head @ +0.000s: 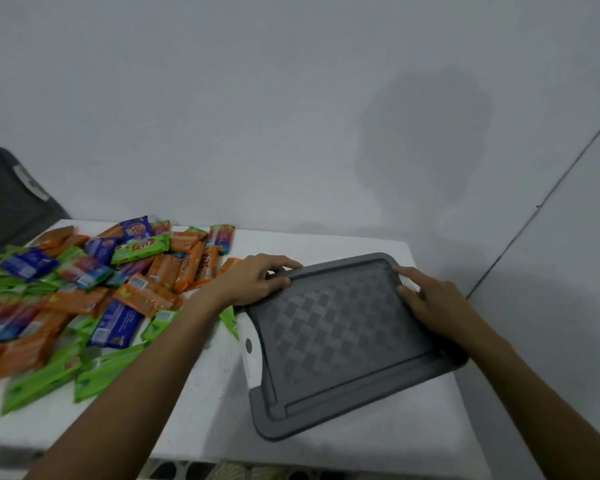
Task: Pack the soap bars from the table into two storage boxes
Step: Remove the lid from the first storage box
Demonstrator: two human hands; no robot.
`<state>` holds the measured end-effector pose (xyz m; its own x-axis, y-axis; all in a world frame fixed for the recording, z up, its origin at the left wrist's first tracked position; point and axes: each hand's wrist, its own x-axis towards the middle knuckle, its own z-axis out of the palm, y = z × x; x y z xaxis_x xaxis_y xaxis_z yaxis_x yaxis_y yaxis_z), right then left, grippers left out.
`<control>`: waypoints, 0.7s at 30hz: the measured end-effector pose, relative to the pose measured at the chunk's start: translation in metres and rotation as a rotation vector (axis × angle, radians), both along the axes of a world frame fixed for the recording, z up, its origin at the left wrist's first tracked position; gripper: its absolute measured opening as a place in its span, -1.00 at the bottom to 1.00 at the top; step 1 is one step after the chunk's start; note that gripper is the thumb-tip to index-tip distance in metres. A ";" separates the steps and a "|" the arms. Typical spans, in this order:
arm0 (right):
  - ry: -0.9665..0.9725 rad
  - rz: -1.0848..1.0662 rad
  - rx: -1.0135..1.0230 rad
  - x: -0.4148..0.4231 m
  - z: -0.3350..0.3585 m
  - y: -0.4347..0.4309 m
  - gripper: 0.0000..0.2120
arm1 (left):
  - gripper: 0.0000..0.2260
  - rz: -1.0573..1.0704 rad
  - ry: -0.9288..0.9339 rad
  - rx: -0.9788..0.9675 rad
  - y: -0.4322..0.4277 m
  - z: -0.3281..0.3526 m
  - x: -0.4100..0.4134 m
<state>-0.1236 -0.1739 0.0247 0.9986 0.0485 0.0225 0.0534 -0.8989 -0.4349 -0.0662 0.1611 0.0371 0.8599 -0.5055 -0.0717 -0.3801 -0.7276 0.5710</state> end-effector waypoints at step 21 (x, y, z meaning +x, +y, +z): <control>-0.225 -0.266 0.244 -0.086 -0.036 0.038 -0.62 | -0.42 0.553 -0.162 -0.114 0.008 -0.059 -0.103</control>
<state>-0.2099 -0.1355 -0.0109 0.9446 -0.2437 0.2199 -0.0485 -0.7661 -0.6409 -0.1688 0.1687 -0.0223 0.9935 0.0242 0.1112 -0.0508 -0.7801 0.6235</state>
